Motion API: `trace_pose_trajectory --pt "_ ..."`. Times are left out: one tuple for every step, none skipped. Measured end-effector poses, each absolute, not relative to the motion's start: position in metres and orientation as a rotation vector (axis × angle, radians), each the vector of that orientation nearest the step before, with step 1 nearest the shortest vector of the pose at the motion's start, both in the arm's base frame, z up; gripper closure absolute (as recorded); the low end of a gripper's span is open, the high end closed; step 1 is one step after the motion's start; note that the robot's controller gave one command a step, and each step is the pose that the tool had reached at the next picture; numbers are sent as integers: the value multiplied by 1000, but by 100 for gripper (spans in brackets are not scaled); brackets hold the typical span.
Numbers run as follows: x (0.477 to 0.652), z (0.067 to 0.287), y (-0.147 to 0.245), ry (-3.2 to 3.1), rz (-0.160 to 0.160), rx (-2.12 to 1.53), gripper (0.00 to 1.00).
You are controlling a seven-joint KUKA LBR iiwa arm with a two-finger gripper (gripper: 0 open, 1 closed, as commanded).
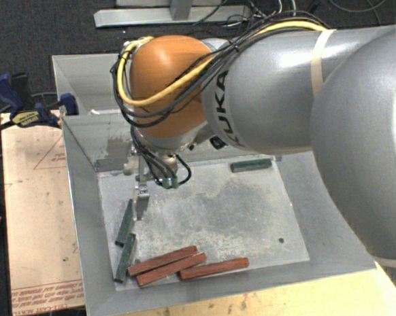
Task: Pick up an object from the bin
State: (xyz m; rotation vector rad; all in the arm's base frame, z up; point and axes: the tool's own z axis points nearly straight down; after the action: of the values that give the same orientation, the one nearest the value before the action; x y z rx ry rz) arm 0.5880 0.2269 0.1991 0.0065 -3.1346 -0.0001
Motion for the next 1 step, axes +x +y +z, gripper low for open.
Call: trace_pose_trajectory --pt "590 204 226 -3142 -2 1 0"
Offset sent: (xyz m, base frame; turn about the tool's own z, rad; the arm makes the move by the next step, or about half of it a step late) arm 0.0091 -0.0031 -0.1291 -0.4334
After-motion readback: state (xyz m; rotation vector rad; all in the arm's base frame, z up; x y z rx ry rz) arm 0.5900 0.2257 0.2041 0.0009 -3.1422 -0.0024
